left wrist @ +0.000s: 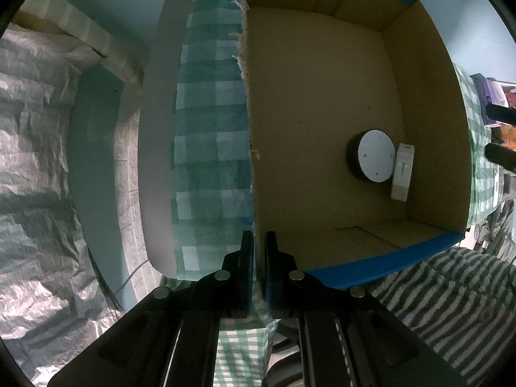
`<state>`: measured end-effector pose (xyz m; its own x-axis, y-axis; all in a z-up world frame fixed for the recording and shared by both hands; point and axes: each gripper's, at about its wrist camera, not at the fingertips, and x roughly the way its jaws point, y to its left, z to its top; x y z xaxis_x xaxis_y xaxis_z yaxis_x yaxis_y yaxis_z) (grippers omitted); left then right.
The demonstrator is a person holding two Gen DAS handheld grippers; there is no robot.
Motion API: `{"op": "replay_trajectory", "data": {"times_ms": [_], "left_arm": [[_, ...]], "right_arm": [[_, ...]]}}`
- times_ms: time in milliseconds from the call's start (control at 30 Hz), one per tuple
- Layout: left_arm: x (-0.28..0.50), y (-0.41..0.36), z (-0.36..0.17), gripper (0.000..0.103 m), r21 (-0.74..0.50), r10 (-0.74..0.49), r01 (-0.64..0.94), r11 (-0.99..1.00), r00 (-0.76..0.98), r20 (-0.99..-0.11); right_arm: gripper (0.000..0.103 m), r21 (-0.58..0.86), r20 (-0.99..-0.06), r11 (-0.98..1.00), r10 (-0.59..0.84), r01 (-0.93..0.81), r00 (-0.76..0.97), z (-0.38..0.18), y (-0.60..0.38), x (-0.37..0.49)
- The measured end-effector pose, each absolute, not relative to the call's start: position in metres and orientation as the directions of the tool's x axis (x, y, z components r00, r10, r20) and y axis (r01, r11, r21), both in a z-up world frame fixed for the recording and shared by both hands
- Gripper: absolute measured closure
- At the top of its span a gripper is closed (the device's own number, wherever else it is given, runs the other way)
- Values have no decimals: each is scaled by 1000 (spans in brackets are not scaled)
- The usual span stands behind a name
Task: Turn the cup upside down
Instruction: 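Move the right tool to the black charger block and grasp it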
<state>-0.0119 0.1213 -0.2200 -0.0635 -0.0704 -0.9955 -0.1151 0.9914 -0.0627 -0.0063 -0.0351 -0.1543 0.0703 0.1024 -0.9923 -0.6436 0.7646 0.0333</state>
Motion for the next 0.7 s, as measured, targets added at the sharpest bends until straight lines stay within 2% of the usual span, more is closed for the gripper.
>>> {"op": "replay_trajectory", "data": {"times_ms": [233,533,700], "left_arm": [[-10,122,-221,97,-64,-72,-110,992,-66,-995],[-9,123,-222,97,-65,-73,-106,992,-70,-995],[-8,121,-223,97,-61,-69,-101,993,-75,-995]], "right_arm": [[30,44,-995,849,86,-527,54,-153,-89,2],[30,102,-994,941,82,-323,-75,-210,-132,13],[30,76,-994,940,46,-334,-95,-229,-133,10]]}}
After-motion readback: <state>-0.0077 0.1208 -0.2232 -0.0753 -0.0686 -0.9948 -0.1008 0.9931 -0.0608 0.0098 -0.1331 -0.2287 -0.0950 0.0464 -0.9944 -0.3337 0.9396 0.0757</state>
